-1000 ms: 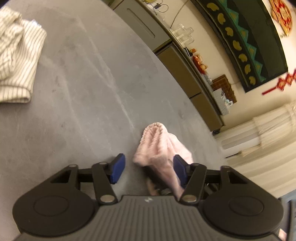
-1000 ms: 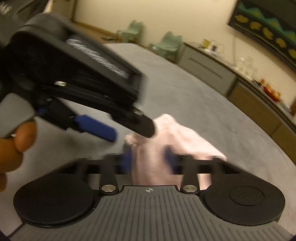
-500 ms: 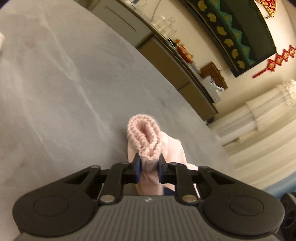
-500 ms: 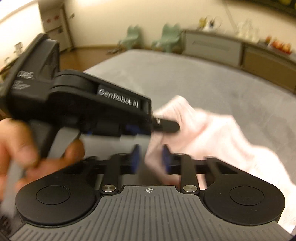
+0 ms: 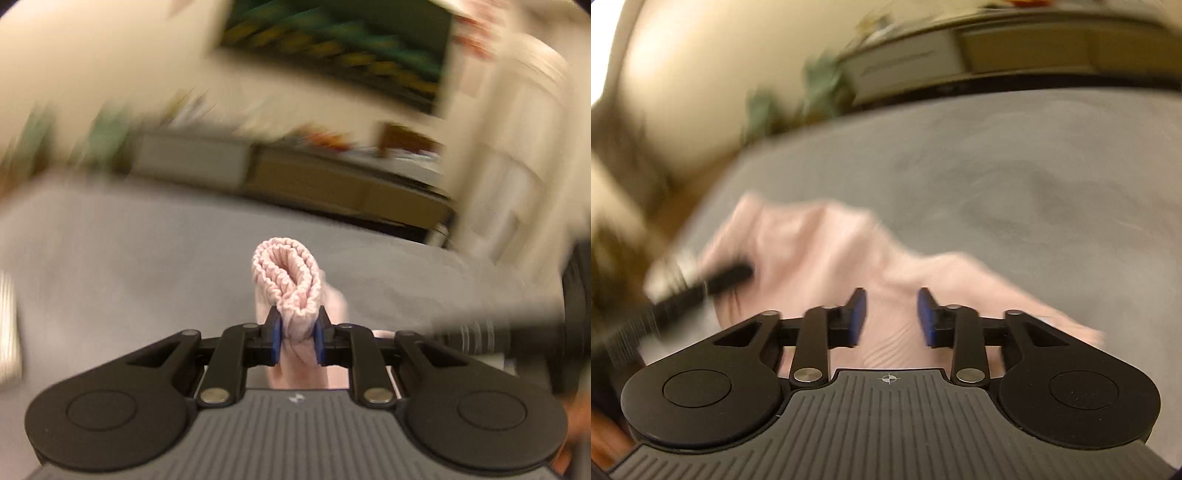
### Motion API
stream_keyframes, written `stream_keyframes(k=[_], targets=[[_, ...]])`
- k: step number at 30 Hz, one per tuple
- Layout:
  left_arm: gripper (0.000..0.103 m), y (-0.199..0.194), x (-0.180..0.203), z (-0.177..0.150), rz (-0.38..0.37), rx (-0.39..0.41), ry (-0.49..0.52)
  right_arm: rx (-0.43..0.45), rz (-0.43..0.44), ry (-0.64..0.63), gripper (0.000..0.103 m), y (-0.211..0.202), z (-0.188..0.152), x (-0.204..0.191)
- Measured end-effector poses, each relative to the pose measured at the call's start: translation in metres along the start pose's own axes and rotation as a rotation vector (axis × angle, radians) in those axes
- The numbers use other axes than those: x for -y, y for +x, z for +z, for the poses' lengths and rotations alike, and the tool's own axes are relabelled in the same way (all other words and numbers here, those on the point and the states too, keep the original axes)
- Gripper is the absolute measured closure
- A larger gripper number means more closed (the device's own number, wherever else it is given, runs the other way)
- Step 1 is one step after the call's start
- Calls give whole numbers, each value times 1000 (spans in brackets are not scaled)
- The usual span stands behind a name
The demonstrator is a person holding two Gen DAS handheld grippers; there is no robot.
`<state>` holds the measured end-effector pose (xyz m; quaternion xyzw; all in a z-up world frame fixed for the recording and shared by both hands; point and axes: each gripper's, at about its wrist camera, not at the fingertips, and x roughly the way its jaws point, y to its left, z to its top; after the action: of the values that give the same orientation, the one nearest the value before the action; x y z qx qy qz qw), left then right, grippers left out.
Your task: Fold clothes
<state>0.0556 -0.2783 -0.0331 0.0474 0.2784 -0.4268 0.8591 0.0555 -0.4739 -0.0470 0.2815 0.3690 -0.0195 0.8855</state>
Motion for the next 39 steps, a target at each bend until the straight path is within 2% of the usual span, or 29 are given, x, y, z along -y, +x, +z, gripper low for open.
stream_keyframes(k=[1, 2, 3, 6, 9, 12, 14, 17, 18, 20, 25, 28, 31, 36, 38, 39], targets=[[83, -2, 13, 2, 1, 9, 53, 25, 26, 90, 43, -12, 1, 18], [80, -2, 27, 3, -6, 8, 105, 41, 59, 188, 31, -23, -3, 38], [79, 3, 44, -4, -32, -17, 150, 48, 80, 284, 27, -31, -9, 53], [77, 9, 61, -17, -87, -77, 193, 42, 86, 493, 26, -44, -34, 92], [76, 3, 48, -18, -136, -100, 140, 51, 82, 489, 26, -45, -40, 97], [74, -3, 35, -15, -170, -101, 104, 80, 70, 389, 26, -42, -37, 77], [70, -3, 29, -20, -168, -106, 114, 129, 37, 248, 27, -43, -31, 49], [68, 5, 42, -29, -156, -121, 159, 196, 9, 16, 30, -53, -31, -2], [67, 7, 46, -29, -154, -115, 174, 183, 8, -29, 35, -48, -31, -12], [57, 10, 55, -28, -156, -101, 198, 155, -2, -116, 42, -39, -29, -29], [54, 9, 63, -34, -188, -103, 251, 56, -232, -232, 54, 11, -30, -14], [54, 5, 56, -32, -217, -106, 251, 76, -266, -254, 55, 10, -27, -6], [54, -3, 35, -21, -237, -89, 188, 109, -289, -283, 54, -5, -30, -9], [55, -3, -22, -2, -132, -80, -52, 216, -274, -254, 55, -68, -39, -22], [56, 6, -36, -3, -98, -113, -130, 221, -251, -298, 55, -76, -44, -31], [57, 13, -38, -4, -82, -135, -140, 189, -249, -328, 59, -69, -49, -34]])
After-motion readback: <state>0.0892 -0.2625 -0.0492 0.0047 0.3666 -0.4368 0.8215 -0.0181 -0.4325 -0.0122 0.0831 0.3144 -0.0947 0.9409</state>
